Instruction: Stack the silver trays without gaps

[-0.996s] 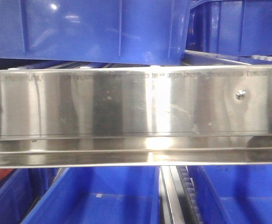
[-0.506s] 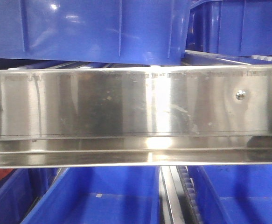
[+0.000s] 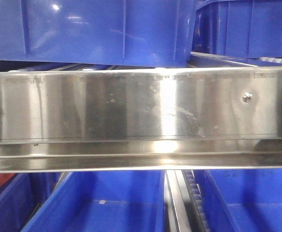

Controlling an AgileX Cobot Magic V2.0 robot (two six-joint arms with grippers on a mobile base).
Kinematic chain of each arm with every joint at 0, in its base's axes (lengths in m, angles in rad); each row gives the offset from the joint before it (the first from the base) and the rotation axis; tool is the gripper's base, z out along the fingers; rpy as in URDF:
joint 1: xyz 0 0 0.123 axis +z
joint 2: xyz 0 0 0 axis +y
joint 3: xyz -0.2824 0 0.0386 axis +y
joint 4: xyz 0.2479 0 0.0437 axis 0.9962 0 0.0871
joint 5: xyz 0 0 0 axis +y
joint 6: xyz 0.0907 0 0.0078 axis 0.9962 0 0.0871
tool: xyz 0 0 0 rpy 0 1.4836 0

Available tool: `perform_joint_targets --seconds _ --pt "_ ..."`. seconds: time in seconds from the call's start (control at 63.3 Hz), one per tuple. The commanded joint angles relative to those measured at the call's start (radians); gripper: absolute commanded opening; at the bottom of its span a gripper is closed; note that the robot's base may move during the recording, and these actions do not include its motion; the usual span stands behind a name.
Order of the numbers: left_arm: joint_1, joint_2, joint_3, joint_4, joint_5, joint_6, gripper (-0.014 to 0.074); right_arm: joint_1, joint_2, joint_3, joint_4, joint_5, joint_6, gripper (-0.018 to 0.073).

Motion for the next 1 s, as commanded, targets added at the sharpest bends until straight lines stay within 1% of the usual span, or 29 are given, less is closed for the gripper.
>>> perform_joint_targets --seconds 0.0,0.98 --pt "-0.014 -0.008 -0.013 -0.051 -0.063 0.001 -0.0017 0.008 0.001 -0.007 0.011 -0.114 -0.014 -0.0069" --pt "-0.014 -0.008 -0.013 -0.051 -0.063 0.001 -0.0017 0.008 0.001 -0.007 0.011 -0.114 -0.014 -0.0069"
